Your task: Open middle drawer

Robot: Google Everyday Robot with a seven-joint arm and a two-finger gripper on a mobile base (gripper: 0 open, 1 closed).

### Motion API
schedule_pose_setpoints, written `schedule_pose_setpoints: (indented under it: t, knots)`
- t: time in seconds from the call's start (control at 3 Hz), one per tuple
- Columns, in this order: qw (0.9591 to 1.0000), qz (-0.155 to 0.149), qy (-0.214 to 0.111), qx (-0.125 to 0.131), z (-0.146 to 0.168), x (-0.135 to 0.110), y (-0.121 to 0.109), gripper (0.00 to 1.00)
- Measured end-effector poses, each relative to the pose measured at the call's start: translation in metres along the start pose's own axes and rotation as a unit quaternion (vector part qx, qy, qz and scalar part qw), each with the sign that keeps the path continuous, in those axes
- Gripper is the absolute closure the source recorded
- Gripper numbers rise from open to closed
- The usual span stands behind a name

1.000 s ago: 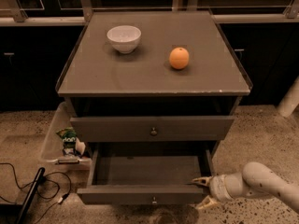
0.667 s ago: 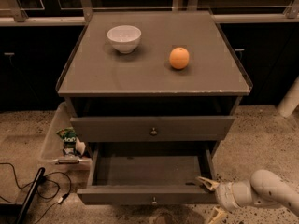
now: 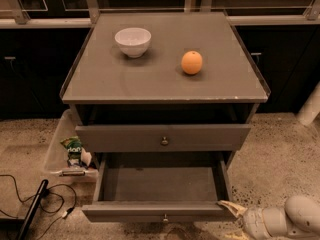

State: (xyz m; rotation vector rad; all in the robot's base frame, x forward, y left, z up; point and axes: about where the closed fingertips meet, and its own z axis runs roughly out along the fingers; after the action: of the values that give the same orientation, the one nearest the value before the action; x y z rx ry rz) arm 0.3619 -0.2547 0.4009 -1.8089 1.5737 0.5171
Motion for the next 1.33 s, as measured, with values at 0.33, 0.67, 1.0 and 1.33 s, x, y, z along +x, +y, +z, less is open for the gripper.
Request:
schedule_pose_setpoints:
  t: [0.33, 0.67, 1.0, 1.33]
  knots:
    - [1.0000, 0.000, 0.000, 0.000, -0.0009, -0.0004, -0.0030, 0.65]
    - [1.0000, 0.000, 0.000, 0.000, -0.0009, -0.0004, -0.0030, 0.42]
    - [1.0000, 0.000, 0.000, 0.000, -0.0009, -0.0004, -0.0029, 0.19]
    - [1.0000, 0.000, 0.000, 0.000, -0.0009, -0.0004, -0.0029, 0.00]
